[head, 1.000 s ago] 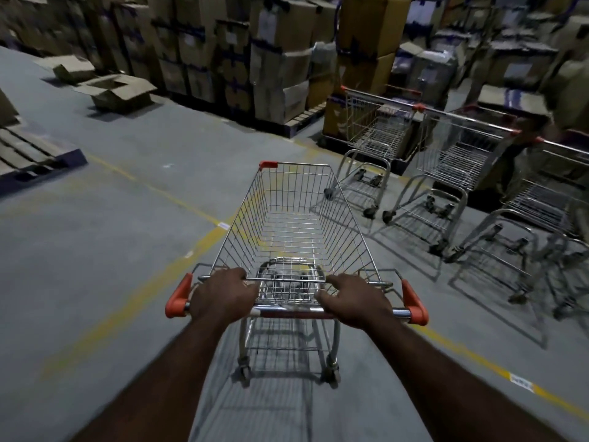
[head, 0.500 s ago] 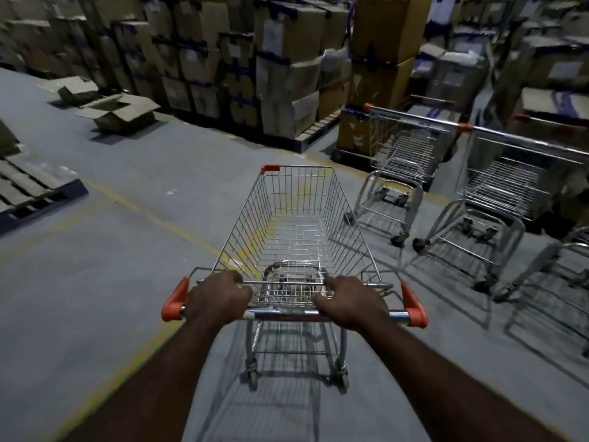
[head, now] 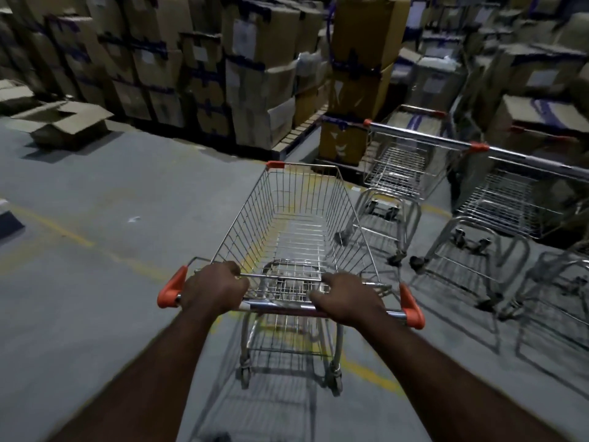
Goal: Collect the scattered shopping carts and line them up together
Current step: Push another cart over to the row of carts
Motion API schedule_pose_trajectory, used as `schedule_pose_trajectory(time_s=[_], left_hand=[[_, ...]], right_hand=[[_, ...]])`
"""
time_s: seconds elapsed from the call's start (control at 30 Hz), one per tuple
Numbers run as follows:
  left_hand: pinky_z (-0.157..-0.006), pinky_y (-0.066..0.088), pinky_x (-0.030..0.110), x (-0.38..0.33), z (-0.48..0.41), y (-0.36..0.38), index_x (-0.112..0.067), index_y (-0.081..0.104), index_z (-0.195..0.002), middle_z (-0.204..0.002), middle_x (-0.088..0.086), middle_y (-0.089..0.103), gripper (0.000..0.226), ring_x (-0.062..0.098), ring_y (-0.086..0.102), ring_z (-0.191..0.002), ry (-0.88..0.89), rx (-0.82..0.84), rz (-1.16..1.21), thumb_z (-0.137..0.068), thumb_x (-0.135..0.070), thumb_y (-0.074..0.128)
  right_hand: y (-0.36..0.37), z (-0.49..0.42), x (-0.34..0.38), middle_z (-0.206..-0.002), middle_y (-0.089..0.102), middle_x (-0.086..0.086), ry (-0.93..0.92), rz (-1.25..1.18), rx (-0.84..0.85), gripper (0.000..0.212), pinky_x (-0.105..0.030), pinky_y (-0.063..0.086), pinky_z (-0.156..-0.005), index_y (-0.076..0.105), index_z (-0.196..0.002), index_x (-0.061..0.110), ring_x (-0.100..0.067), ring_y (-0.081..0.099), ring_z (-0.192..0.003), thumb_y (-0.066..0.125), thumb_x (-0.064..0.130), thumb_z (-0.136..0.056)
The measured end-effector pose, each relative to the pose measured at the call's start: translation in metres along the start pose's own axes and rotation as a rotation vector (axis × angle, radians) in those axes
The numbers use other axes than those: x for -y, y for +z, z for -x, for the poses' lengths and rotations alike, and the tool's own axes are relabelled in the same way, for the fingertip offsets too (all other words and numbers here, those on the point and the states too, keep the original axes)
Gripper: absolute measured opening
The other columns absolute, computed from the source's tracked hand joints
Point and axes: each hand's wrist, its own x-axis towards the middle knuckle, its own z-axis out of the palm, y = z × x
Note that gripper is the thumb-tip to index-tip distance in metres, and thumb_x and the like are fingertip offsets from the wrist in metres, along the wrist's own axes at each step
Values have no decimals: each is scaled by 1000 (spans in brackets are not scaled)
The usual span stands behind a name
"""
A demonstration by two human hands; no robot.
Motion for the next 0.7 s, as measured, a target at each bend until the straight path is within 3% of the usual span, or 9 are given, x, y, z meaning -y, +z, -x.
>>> schedule_pose_trajectory(time_s=[0.13,0.27,0.47,0.6,0.7], left_hand=[[-82,53,37,9,-84,-12,-32,65,-101,-103,-1,69,45,23,64,-92,95,85,21,-67,-56,48],[-80,52,36,12,-157,-19,-27,66,-104,-107,0,67,49,22,62,-93,205,138,2,-70,-58,50],[-87,52,38,7,-256,-20,-23,67,-122,-125,8,64,64,26,59,-112,318,199,-61,-73,-62,52],[-84,48,37,-3,-320,-21,-22,65,-120,-124,8,63,62,26,56,-113,356,221,-104,-75,-61,53],[-83,52,36,-11,-371,-21,-19,66,-106,-112,9,64,61,25,58,-99,351,259,-92,-68,-64,49]], right_hand=[[-12,-52,27,-134,63,-8,75,-38,-42,71,-43,51,-95,63,-131,21,-28,58,-120,46,67,-80],[-25,-101,49,-139,60,-6,153,-47,-47,66,-40,49,-97,59,-137,24,-27,55,-129,51,63,-84],[-43,-177,64,-143,59,-6,222,-54,-58,74,-43,48,-97,56,-141,27,-26,54,-130,47,68,-80],[-56,-232,68,-145,57,-4,265,-67,-69,82,-43,48,-97,54,-144,28,-26,54,-130,45,71,-74],[-65,-279,67,-146,57,-3,273,-91,-93,82,-43,49,-99,54,-144,30,-26,54,-131,46,71,-73]])
